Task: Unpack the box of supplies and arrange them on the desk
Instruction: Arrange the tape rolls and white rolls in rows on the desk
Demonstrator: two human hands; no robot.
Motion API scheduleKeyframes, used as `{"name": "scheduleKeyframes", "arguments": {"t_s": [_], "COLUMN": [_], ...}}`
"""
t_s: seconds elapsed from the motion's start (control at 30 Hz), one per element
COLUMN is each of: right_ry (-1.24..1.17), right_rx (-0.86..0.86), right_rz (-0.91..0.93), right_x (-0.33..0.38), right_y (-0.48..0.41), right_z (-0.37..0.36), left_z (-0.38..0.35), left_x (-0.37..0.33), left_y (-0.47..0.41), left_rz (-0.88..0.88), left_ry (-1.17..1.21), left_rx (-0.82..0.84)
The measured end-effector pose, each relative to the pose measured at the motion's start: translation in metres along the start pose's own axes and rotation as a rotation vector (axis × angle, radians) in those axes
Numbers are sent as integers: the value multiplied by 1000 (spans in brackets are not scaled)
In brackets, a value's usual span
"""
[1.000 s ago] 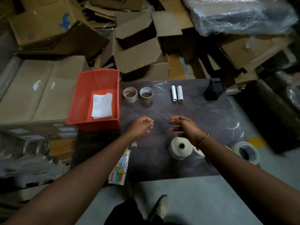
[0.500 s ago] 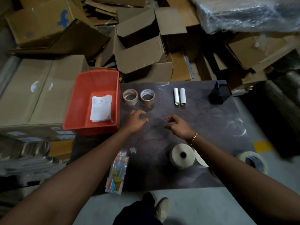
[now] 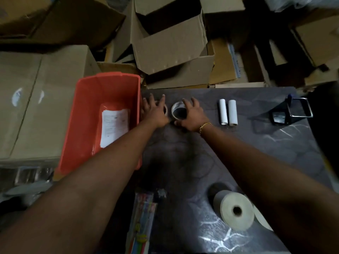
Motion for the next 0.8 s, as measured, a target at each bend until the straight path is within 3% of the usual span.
{"name": "scheduleKeyframes", "arguments": {"t_s": [0.1, 0.2, 0.4, 0.53, 0.8], "right_ry": [58, 65, -136, -260, -213], "right_rx": [53, 53, 4, -9, -116], "right_rz": [21, 61, 73, 43, -213], "right_x": [-6, -16, -52, -102, -267], "right_y": [-19, -18, 59, 137, 288], "right_z": [-13, -13, 31, 71, 144], "left_z": [-10, -13, -16, -41, -143], "left_x": [0, -1, -35, -89, -262], "left_y": [-8, -1, 58, 103, 206], "left_rz": [22, 18, -9, -20, -219], "left_ry": [-14, -15, 146, 230, 201], "left_rx": [48, -35, -51, 72, 155]}}
Point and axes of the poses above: each hand's wrist, its own y-axis away from the middle knuckle, its own z-axis out of the back of the hand, x = y × z, the point moved 1 cm from there along -y, towards the middle knuckle, and after that the axes turned 9 degrees about z, right-handed, at the moved point
